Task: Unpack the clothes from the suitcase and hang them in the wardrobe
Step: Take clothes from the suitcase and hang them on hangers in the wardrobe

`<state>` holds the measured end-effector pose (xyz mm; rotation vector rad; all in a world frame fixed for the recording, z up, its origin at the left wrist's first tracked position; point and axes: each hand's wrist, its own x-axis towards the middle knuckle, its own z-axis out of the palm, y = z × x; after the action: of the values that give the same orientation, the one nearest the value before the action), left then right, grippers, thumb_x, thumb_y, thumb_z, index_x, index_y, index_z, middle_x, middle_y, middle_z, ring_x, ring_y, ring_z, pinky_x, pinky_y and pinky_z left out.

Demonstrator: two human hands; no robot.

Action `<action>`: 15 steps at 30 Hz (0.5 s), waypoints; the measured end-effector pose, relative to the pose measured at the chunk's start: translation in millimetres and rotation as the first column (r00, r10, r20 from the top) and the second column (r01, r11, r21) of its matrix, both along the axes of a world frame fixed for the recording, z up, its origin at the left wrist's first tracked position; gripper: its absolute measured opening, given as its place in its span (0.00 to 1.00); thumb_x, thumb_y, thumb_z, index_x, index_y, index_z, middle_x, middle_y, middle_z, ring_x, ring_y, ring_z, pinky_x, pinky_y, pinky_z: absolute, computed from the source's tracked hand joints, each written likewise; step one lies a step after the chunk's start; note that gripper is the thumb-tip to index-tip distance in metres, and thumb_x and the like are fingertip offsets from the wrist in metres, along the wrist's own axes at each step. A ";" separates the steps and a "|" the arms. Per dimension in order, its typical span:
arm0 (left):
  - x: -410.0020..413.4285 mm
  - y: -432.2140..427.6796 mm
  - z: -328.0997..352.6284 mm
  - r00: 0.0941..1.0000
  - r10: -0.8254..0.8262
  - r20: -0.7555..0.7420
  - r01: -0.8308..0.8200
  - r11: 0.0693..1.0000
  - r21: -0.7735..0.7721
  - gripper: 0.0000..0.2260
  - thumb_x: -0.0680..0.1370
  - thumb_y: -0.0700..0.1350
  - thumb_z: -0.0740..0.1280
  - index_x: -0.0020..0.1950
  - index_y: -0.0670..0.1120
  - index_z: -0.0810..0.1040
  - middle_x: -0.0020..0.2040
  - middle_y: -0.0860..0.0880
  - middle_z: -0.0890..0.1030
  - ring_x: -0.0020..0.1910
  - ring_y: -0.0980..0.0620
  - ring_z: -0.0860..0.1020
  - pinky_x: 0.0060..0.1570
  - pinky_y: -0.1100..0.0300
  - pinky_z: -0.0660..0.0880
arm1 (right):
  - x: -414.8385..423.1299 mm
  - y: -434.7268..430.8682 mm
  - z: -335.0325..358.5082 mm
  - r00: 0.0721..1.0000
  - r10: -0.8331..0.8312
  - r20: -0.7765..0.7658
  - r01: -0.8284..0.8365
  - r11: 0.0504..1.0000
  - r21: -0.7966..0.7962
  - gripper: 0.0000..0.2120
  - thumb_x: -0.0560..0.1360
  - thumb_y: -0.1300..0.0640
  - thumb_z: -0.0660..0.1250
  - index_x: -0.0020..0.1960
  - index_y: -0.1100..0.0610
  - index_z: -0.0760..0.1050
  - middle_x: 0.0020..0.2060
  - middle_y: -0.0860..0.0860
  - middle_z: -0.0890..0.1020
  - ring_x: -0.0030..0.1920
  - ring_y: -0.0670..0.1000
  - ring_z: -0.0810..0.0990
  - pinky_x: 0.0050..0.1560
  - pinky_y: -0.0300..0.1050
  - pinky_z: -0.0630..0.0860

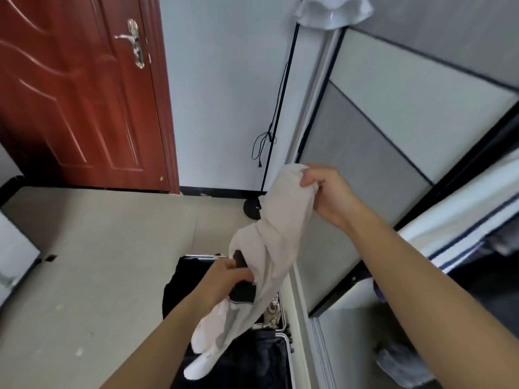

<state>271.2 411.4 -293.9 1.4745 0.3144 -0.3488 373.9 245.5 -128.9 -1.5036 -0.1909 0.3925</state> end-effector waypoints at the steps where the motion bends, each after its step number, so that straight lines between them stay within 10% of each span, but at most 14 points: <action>1: -9.7 4.5 15.7 0.994 -0.101 -0.030 0.104 0.985 0.138 0.17 0.57 0.51 0.74 0.37 0.41 0.81 0.37 0.45 0.82 0.40 0.48 0.80 0.44 0.57 0.75 | -9.5 -1.6 30.2 1.000 -0.010 0.016 0.011 0.999 -0.040 0.07 0.57 0.64 0.59 0.32 0.58 0.74 0.28 0.51 0.74 0.30 0.49 0.73 0.31 0.39 0.65; 4: -23.6 15.3 37.4 0.850 -0.475 -0.227 0.519 0.687 0.508 0.16 0.68 0.55 0.71 0.43 0.42 0.82 0.41 0.47 0.82 0.45 0.49 0.80 0.47 0.58 0.74 | -34.7 -5.1 88.7 0.997 0.026 0.073 -0.016 0.991 -0.134 0.11 0.57 0.66 0.57 0.28 0.58 0.77 0.25 0.50 0.75 0.27 0.49 0.73 0.30 0.38 0.63; 7: -26.9 24.2 68.1 0.814 -0.474 -0.336 0.560 0.485 0.672 0.18 0.74 0.53 0.68 0.57 0.43 0.81 0.48 0.48 0.79 0.49 0.51 0.77 0.48 0.61 0.73 | -64.1 -6.2 131.9 0.981 0.131 0.141 -0.092 0.963 -0.254 0.15 0.59 0.69 0.56 0.23 0.56 0.77 0.23 0.49 0.75 0.26 0.48 0.75 0.30 0.37 0.66; 11: -25.7 25.8 116.6 0.988 -0.134 0.074 0.083 0.876 0.476 0.34 0.71 0.46 0.70 0.75 0.48 0.62 0.63 0.48 0.73 0.58 0.50 0.74 0.49 0.62 0.70 | -83.9 -8.3 150.9 0.969 0.183 0.167 -0.116 0.931 -0.348 0.22 0.64 0.73 0.56 0.19 0.54 0.74 0.21 0.46 0.73 0.25 0.46 0.73 0.28 0.36 0.65; 15: -33.0 -2.5 161.7 0.912 -0.238 0.335 0.145 0.949 0.279 0.31 0.72 0.45 0.73 0.73 0.56 0.67 0.67 0.55 0.70 0.64 0.57 0.69 0.59 0.61 0.67 | -102.2 -20.6 160.5 0.978 0.144 0.152 -0.072 0.912 -0.404 0.08 0.53 0.66 0.63 0.24 0.54 0.76 0.24 0.46 0.75 0.32 0.49 0.74 0.33 0.39 0.65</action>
<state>238.2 408.9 -132.2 1.7891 -0.0941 -0.1885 271.7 224.9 31.6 -1.9390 -0.3546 0.4006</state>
